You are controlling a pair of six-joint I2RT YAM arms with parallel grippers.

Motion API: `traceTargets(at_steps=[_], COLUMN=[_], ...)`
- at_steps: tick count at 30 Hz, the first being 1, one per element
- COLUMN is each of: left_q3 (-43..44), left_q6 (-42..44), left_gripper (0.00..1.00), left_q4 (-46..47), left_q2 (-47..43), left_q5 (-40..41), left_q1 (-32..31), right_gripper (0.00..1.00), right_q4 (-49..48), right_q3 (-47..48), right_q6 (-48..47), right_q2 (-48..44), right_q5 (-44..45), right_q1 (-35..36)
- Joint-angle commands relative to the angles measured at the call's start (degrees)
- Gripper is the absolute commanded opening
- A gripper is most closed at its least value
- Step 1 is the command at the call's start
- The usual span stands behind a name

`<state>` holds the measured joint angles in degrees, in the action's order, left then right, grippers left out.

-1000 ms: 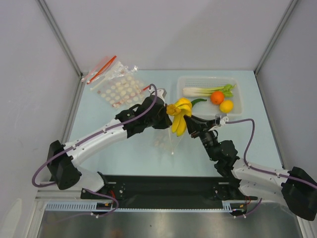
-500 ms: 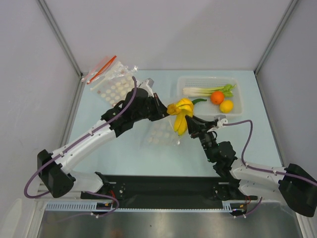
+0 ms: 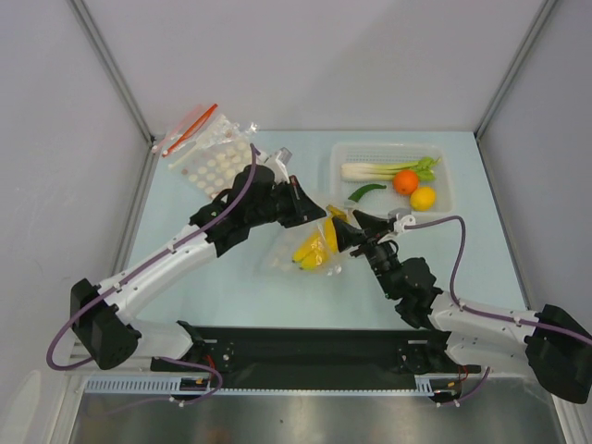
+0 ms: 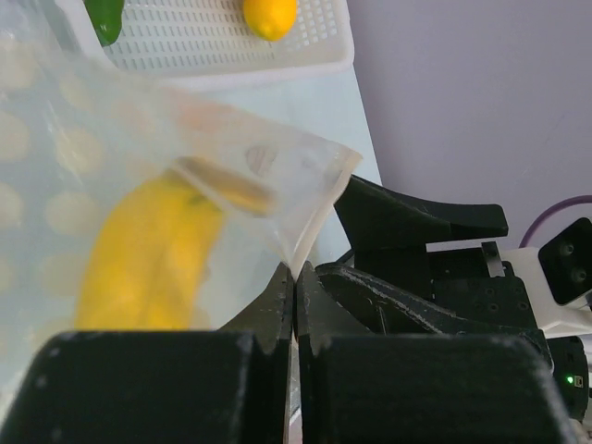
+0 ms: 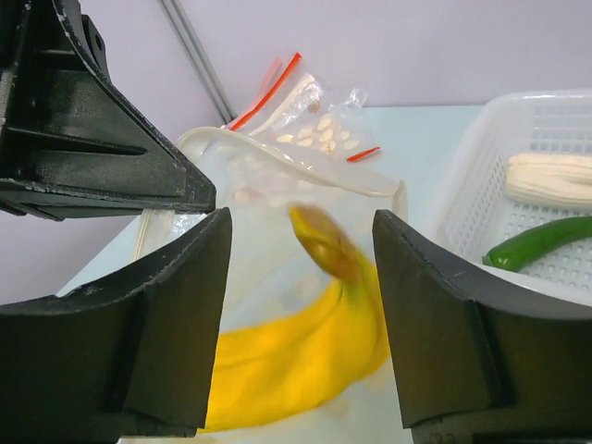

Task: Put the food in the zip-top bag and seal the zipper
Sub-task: Place the fake fruit in the zipper food storage bag.

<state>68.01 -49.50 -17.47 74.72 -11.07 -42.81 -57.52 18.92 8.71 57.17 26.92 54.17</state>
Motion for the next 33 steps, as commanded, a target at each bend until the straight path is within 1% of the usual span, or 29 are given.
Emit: traceTargets(at_steps=[1, 5, 10, 11, 13, 14, 16, 17, 18, 25, 27, 29, 30, 31, 33], left_q3=[0.37, 0.46, 0.37, 0.37, 0.28, 0.2, 0.37, 0.28, 0.28, 0.72, 1.07, 1.6, 1.69, 1.78, 0.9], left_q6=[0.89, 2.12, 4.14, 4.32, 5.37, 5.72, 6.86, 7.3, 7.57, 9.33, 9.59, 10.38, 10.64, 11.17, 11.79], left_gripper=[0.0, 0.0, 0.0, 0.0, 0.0, 0.0, 0.0, 0.0, 0.0, 0.0, 0.0, 0.0, 0.0, 0.0, 0.0], left_q4=[3.24, 2.89, 1.66, 1.48, 0.78, 0.43, -0.8, -1.15, -1.51, -5.46, -7.31, -9.15, -10.98, -11.52, -11.45], left_q2=[-1.5, -2.29, -2.82, -2.82, -2.74, -2.65, -2.47, -2.38, -2.38, -2.56, -3.78, -5.01, -6.15, -6.86, -8.0], left_q5=[-2.55, -2.11, -0.45, -0.1, 0.78, 2.09, 4.2, 6.65, 7.81, 18.88, 22.13, 28.53, 30.74, 35.11, 37.25], left_q1=[0.53, 0.53, 0.53, 0.53, 0.53, 0.53, 0.53, 0.53, 0.53, 0.53, 0.53, 0.53, 0.53, 0.53, 0.53], right_gripper=[0.67, 0.68, 0.67, 0.68, 0.69, 0.69, 0.69, 0.69, 0.69, 0.7, 0.7, 0.7, 0.7, 0.7, 0.7], right_q4=[1.7, 2.5, 6.62, 7.67, 13.55, 19.14, 24.62, 29.34, 30.61, 32.11, 35.18, 39.73, 41.07, 42.12, 44.41], right_q3=[3.23, 3.76, 5.25, 5.69, 8.05, 9.28, 11.92, 14.28, 15.18, 16.24, 17.55, 19.3, 19.75, 20.1, 20.81], right_q6=[-0.62, -0.54, -0.27, -0.19, 0.78, 1.3, 2.53, 3.15, 3.33, 2.8, 3.94, 7.26, 8.68, 10.08, 13.59], right_q2=[0.22, 0.67, -0.03, -0.21, -1.79, -2.14, -2.5, -2.5, -2.5, -3.46, -3.47, -2.85, -2.59, -2.24, -1.19], right_q5=[0.5, 0.68, 1.9, 2.61, 5.5, 6.21, 7.09, 7.27, 7.27, 3.24, 2.01, 0.08, -3.07, -4.93, -10.45], right_q1=[0.32, 0.32, 0.32, 0.32, 0.15, -0.2, -0.64, -0.82, -0.91, -1.52, -2.66, -6.43, -8.19, -12.29, -15.92])
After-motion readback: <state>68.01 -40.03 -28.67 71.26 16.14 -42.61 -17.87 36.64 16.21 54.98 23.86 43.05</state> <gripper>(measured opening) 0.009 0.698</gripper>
